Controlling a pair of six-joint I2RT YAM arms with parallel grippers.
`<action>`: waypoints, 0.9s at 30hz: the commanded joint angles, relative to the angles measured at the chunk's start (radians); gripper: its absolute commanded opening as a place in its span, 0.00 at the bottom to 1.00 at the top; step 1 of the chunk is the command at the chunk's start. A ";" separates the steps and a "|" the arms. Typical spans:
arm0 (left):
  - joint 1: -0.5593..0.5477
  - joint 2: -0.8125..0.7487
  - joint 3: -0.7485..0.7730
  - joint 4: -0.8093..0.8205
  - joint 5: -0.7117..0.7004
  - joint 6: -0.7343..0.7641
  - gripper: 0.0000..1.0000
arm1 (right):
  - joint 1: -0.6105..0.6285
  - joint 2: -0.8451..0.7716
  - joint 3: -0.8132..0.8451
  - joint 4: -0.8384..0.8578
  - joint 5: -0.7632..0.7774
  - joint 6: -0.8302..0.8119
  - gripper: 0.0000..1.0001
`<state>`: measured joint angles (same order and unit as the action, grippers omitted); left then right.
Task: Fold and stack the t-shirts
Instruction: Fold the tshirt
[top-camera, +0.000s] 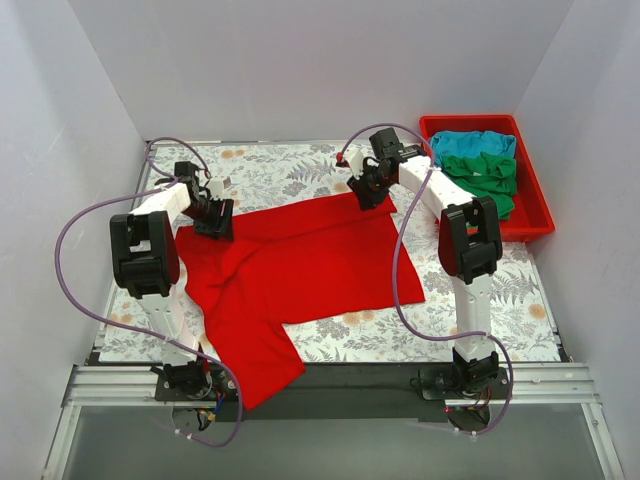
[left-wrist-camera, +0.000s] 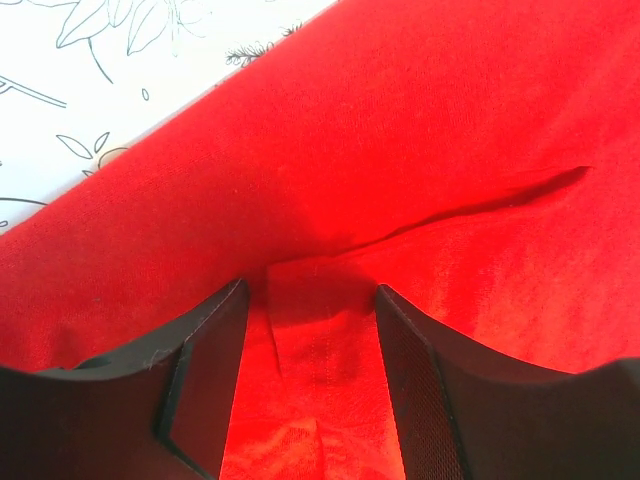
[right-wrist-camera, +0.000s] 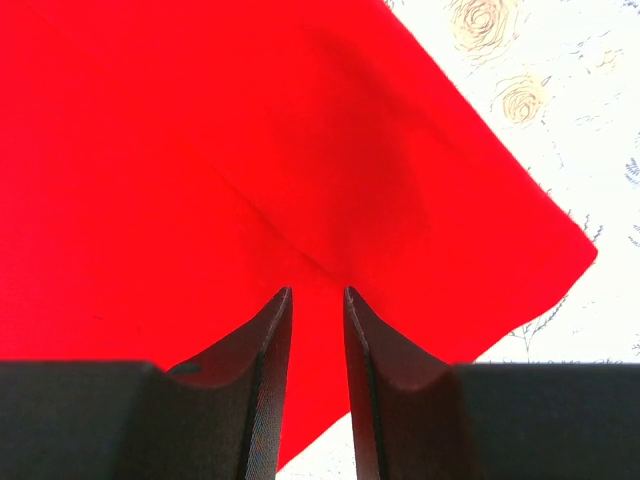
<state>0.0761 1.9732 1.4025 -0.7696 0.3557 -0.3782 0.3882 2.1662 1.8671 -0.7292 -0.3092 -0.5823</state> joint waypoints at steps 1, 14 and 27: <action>-0.001 -0.027 0.007 0.013 -0.011 0.012 0.53 | -0.002 -0.011 0.006 -0.018 -0.002 -0.014 0.33; -0.001 -0.097 0.006 -0.066 0.078 0.042 0.32 | -0.002 -0.009 0.006 -0.021 -0.002 -0.017 0.33; -0.130 -0.211 -0.062 -0.200 0.196 0.071 0.00 | -0.002 -0.008 0.007 -0.021 -0.002 -0.019 0.33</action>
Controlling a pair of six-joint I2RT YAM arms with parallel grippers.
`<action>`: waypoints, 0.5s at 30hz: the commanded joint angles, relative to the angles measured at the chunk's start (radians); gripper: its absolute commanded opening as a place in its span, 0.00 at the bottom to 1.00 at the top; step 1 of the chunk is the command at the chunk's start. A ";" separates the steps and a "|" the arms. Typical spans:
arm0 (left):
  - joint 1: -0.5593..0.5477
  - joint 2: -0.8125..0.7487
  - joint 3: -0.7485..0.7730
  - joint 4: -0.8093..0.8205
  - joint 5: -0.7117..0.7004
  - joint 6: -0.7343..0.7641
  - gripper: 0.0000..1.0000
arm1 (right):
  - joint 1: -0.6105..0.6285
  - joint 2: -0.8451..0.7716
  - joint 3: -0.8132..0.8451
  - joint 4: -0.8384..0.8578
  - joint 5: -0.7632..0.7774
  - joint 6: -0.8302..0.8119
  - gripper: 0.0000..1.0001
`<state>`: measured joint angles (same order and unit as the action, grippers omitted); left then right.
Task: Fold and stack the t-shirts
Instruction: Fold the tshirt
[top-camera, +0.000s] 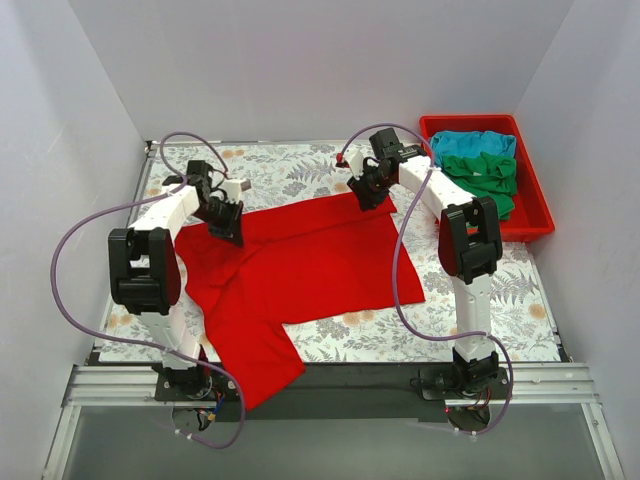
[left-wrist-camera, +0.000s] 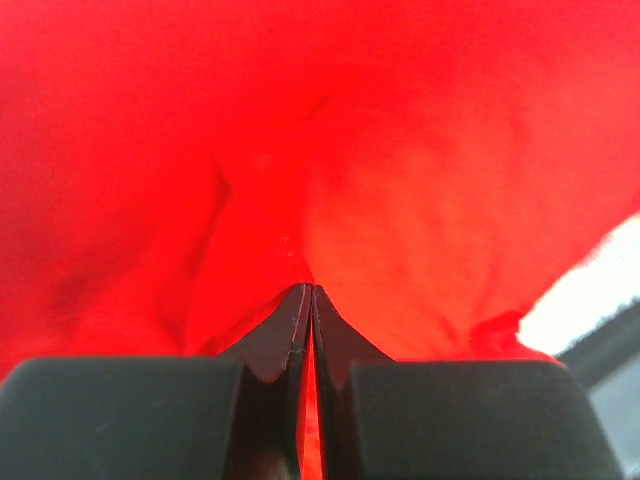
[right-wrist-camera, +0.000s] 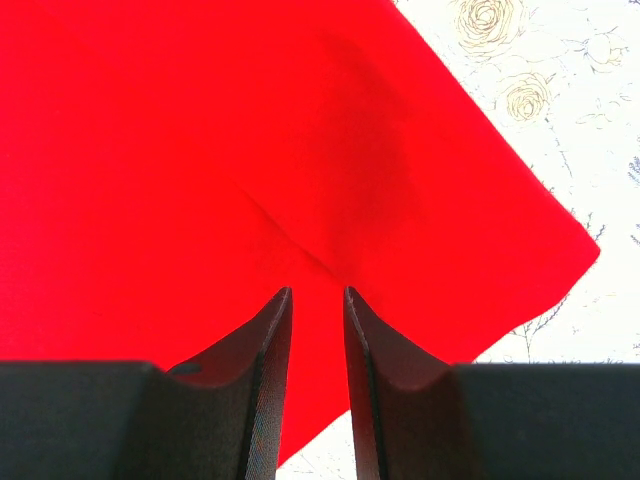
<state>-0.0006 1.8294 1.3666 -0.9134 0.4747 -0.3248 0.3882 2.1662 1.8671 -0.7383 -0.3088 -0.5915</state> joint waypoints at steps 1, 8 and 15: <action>-0.077 -0.070 -0.035 -0.059 0.085 0.012 0.00 | -0.003 -0.008 0.009 -0.012 -0.004 -0.008 0.33; -0.225 -0.094 -0.103 -0.073 0.128 -0.025 0.00 | -0.003 -0.013 0.003 -0.013 0.002 -0.014 0.33; -0.245 -0.160 -0.098 -0.079 0.159 -0.039 0.38 | -0.002 -0.014 -0.003 -0.021 -0.001 -0.016 0.33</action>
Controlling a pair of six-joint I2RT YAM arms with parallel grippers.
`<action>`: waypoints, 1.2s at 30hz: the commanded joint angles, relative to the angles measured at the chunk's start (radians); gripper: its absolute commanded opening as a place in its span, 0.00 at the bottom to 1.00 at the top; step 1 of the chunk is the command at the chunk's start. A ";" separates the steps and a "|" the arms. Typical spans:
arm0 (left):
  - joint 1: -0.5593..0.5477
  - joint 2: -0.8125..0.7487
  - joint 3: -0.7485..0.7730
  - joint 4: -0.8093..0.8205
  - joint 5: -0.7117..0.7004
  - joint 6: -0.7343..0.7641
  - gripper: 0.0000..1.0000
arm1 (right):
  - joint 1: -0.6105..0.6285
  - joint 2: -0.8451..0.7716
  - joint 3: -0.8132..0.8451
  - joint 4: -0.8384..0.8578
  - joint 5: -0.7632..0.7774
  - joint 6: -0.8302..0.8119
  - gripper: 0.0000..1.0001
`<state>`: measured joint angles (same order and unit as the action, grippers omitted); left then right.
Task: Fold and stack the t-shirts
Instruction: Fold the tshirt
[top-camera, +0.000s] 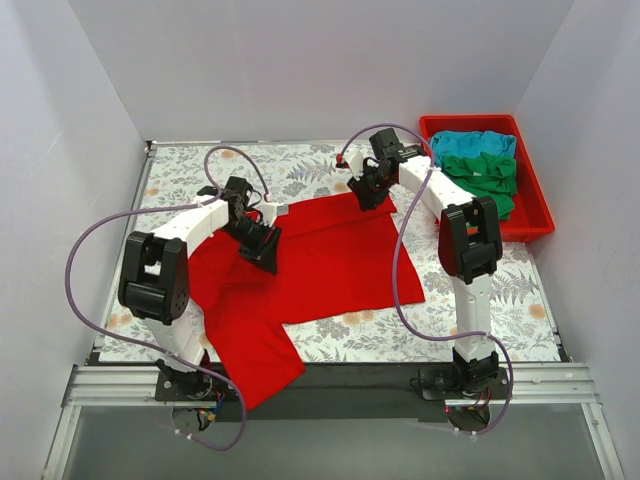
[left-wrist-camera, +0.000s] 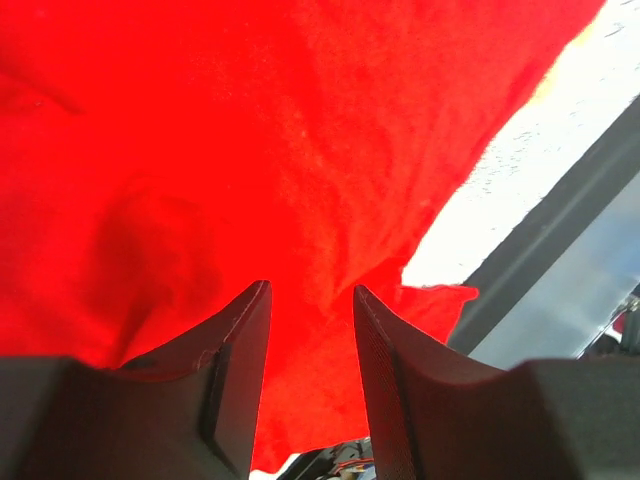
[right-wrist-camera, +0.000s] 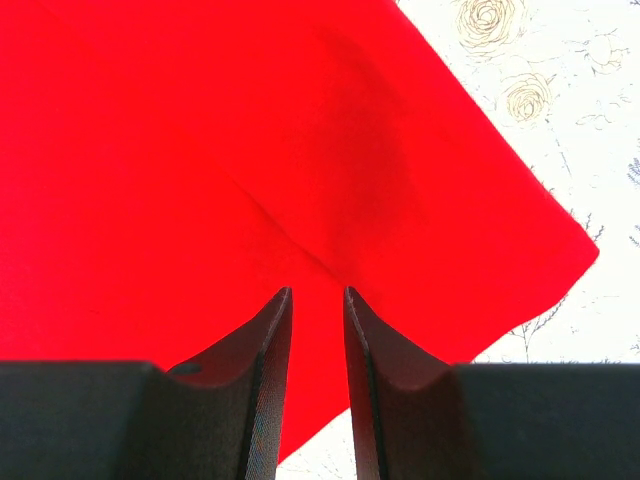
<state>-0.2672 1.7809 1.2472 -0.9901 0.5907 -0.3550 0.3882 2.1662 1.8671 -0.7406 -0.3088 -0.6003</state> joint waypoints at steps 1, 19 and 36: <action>0.052 -0.123 0.046 -0.010 0.055 -0.007 0.38 | -0.003 -0.016 -0.008 -0.023 -0.001 -0.009 0.34; 0.517 -0.006 -0.002 0.163 -0.235 -0.127 0.33 | -0.023 -0.059 -0.227 -0.048 0.125 -0.021 0.30; 0.526 0.402 0.449 0.191 -0.263 -0.127 0.32 | -0.152 0.097 -0.094 -0.034 0.194 0.002 0.30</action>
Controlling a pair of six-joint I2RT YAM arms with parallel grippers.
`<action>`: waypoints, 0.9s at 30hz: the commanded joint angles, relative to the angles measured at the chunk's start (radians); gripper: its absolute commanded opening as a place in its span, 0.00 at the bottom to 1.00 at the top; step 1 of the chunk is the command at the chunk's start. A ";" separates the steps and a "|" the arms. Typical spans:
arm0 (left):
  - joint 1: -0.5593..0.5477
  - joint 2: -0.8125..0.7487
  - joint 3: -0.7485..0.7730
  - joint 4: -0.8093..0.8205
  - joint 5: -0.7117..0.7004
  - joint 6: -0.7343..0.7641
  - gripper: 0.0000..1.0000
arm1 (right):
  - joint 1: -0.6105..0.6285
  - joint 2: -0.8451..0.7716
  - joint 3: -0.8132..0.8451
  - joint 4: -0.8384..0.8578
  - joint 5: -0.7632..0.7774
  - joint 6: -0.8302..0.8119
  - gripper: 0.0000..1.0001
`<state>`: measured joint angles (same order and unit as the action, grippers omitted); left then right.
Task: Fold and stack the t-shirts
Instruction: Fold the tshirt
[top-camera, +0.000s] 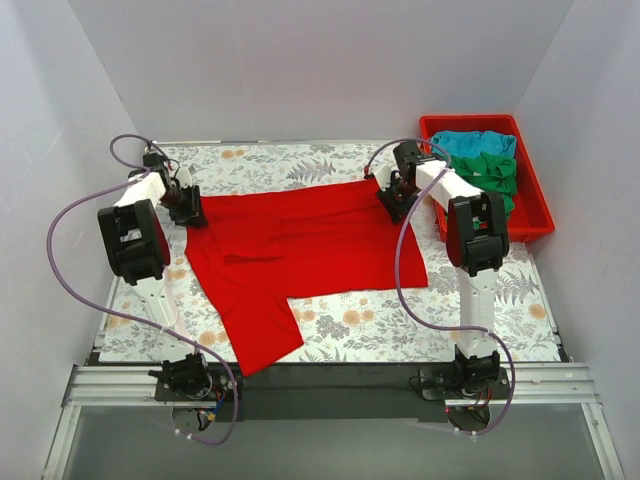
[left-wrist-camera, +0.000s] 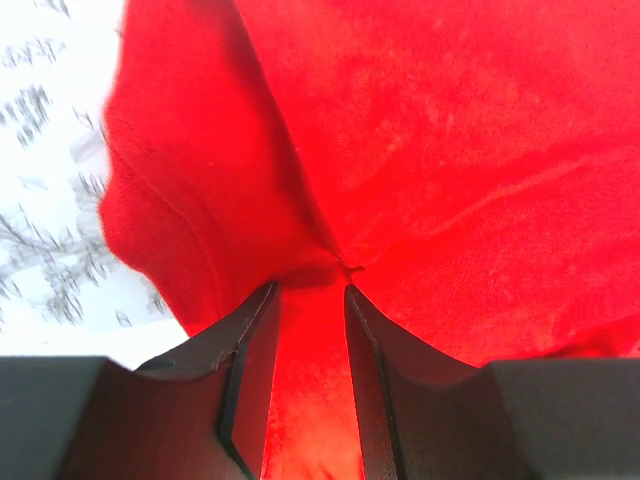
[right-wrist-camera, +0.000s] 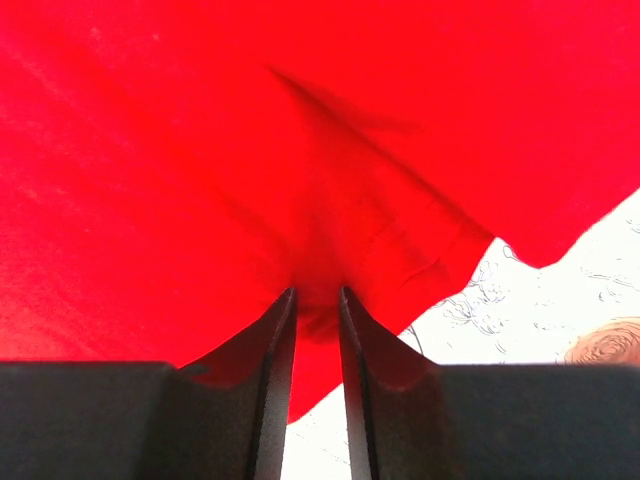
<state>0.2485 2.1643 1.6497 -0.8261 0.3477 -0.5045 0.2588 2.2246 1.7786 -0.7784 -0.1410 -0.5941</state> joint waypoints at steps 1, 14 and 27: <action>0.012 0.012 0.051 0.025 -0.006 0.023 0.32 | -0.020 0.021 -0.007 -0.001 -0.045 0.002 0.31; 0.011 0.000 0.159 0.059 0.117 -0.095 0.30 | -0.013 -0.033 0.128 -0.013 -0.088 0.037 0.27; 0.017 0.109 0.160 0.160 -0.051 -0.134 0.27 | -0.023 0.136 0.208 0.034 0.069 0.056 0.25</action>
<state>0.2546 2.2669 1.7889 -0.6945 0.3790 -0.6315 0.2405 2.3333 1.9640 -0.7746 -0.1303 -0.5461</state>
